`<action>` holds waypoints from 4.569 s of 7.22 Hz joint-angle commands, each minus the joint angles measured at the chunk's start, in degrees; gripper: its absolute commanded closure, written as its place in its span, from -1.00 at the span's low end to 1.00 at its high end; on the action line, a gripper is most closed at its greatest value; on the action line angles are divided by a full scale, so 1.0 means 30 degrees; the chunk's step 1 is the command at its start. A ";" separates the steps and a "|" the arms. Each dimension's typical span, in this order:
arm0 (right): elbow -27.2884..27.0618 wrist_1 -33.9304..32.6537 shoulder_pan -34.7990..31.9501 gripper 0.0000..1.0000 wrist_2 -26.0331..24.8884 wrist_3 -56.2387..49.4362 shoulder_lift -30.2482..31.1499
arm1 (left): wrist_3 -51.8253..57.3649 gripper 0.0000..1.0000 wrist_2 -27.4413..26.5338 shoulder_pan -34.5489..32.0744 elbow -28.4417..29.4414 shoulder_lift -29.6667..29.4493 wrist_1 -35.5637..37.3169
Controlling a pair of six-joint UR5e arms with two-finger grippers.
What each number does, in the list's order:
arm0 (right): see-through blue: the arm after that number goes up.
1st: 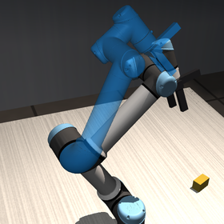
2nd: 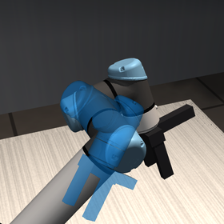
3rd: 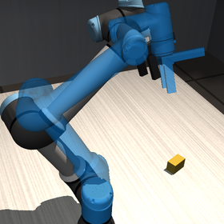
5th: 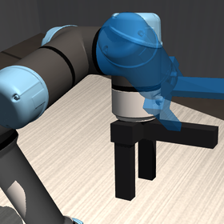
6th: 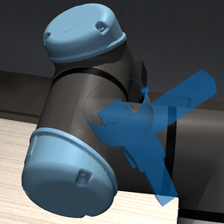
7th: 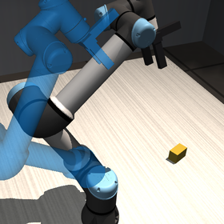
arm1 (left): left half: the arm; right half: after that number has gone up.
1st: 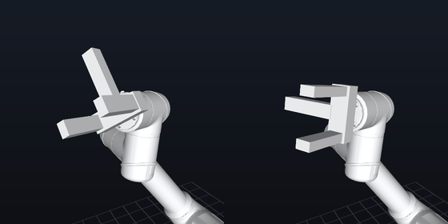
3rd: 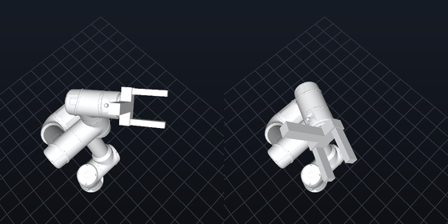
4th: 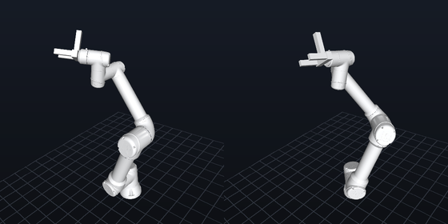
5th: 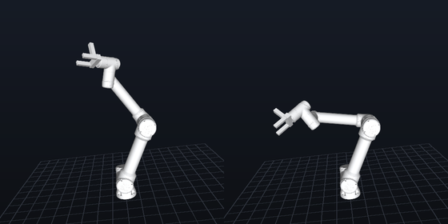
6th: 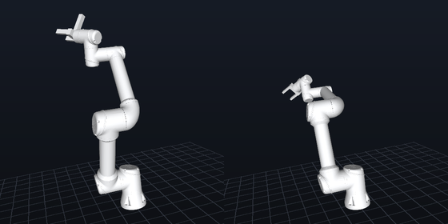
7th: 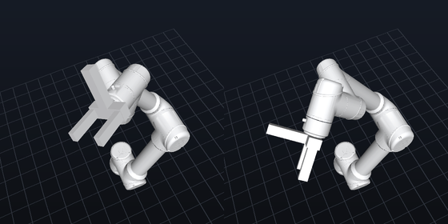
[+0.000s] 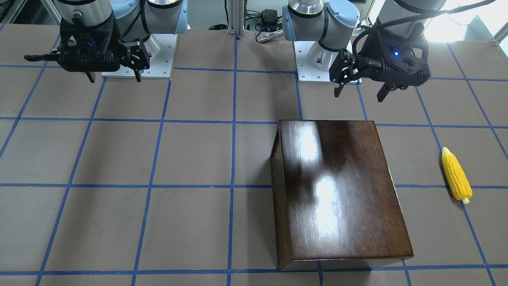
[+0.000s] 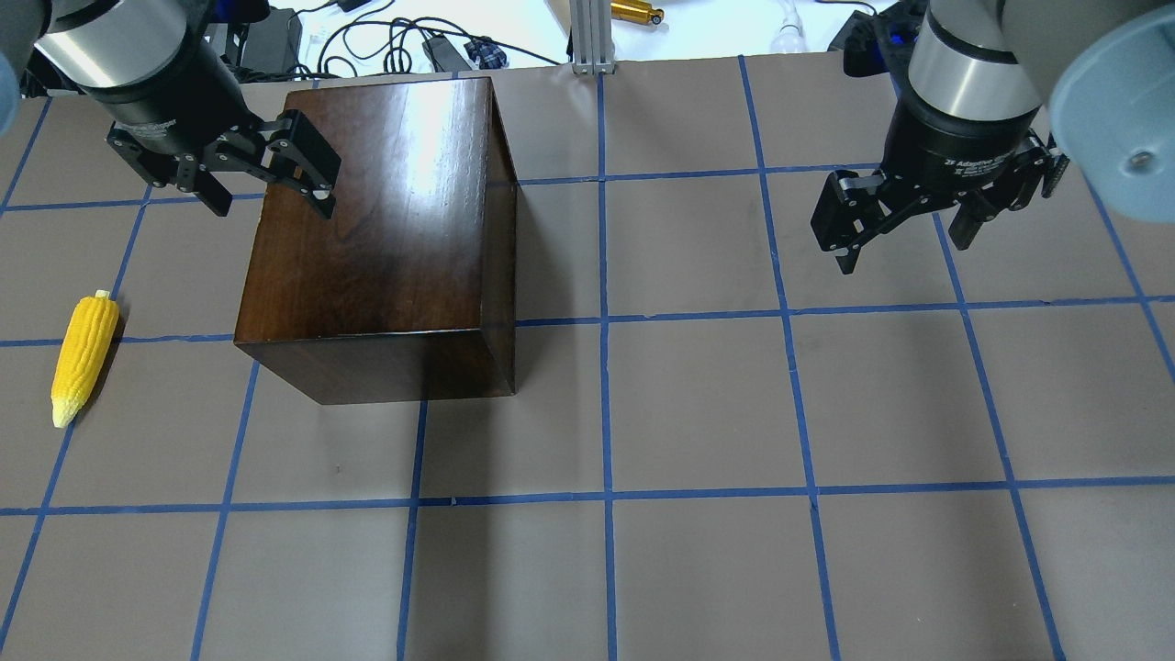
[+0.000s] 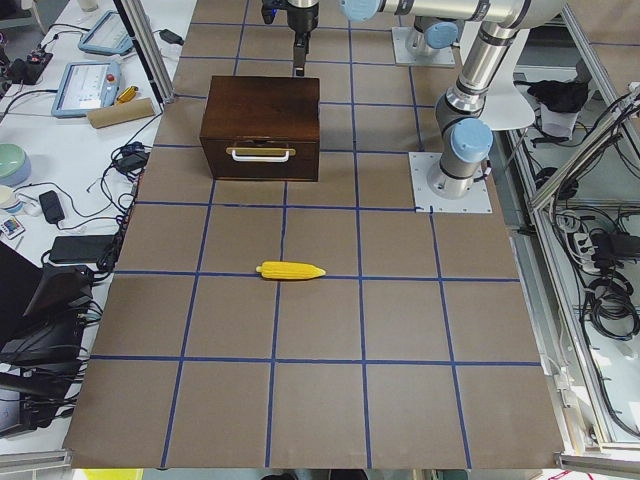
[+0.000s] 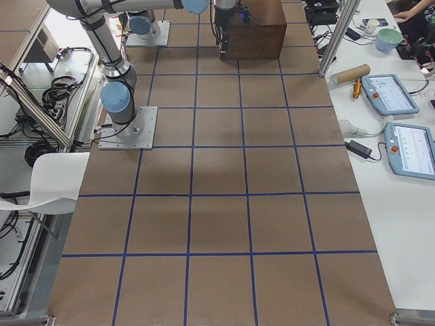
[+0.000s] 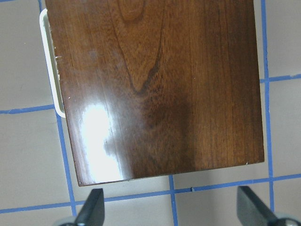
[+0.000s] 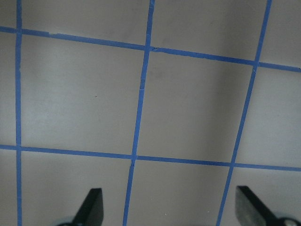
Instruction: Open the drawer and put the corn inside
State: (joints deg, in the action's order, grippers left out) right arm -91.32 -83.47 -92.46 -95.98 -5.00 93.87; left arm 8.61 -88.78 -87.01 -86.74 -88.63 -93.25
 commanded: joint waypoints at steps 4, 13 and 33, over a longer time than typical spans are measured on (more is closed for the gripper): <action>0.0000 0.0019 0.0000 -1.00 0.0000 -0.0003 0.0000 | 0.0000 -1.00 -0.0024 0.0001 0.0026 0.0012 -0.0002; 0.0000 -0.0010 0.0000 -1.00 0.0000 -0.0003 0.0000 | 0.0932 -1.00 -0.0639 0.3916 -0.0120 -0.1154 0.0057; 0.0000 -0.0010 0.0000 -1.00 0.0000 0.0026 0.0000 | 0.8261 -1.00 0.6685 0.8175 0.0349 -0.9039 0.3807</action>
State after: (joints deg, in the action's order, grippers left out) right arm -91.32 -83.49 -92.46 -95.98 -4.97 93.87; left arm 33.48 -68.57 -62.02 -85.69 -115.15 -82.29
